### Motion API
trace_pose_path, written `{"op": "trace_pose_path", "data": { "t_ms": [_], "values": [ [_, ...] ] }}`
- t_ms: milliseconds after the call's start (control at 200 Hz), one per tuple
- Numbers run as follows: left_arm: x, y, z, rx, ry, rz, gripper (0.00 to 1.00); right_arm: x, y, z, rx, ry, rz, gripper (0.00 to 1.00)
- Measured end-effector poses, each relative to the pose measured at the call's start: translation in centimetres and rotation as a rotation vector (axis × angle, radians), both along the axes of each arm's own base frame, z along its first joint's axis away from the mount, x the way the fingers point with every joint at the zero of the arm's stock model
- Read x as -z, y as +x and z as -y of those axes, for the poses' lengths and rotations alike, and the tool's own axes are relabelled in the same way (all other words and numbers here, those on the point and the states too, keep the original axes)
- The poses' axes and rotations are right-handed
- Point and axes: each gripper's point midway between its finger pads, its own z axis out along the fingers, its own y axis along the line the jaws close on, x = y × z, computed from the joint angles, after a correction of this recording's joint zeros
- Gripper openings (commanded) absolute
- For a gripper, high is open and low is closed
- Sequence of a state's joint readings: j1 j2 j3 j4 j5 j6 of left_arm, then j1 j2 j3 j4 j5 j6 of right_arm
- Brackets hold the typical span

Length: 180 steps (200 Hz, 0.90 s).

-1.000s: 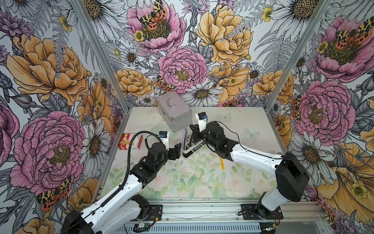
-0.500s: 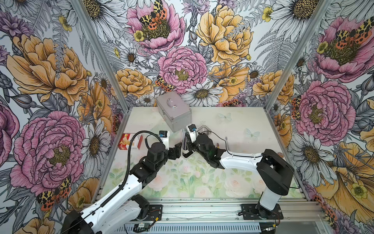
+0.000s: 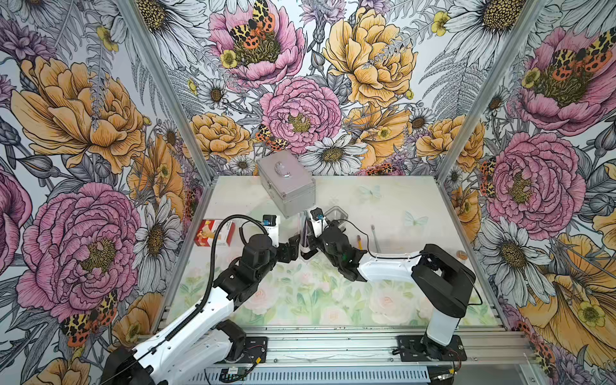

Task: Place the toothbrush into the toothbrush holder
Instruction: Place the toothbrush in the toothbrush holder.

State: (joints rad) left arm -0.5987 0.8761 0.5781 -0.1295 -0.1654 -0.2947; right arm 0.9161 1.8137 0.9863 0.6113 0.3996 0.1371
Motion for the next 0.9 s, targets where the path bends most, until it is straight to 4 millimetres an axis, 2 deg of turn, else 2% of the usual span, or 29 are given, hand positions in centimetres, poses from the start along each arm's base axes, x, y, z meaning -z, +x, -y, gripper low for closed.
{"op": "trace_pose_path", "data": {
  "t_ms": [50,200,415,565,901],
  "values": [
    [0.0,0.0,0.0,0.001,-0.001,0.0,0.86,0.0,0.0,0.0,0.002,0.002,-0.001,0.0],
    [0.0,0.0,0.1,0.005,-0.002,-0.001,0.86,0.0,0.0,0.0,0.004,0.007,-0.003,0.25],
    [-0.1,-0.2,0.4,0.027,-0.006,0.0,0.86,0.1,0.2,0.4,0.023,-0.003,-0.001,0.48],
    [-0.1,-0.2,0.6,0.039,-0.011,-0.001,0.86,-0.1,0.1,0.7,0.033,-0.029,0.006,0.53],
    [-0.3,-0.4,0.7,0.047,-0.018,0.003,0.87,-3.4,-0.1,2.1,0.087,-0.027,0.061,0.56]
  ]
}}
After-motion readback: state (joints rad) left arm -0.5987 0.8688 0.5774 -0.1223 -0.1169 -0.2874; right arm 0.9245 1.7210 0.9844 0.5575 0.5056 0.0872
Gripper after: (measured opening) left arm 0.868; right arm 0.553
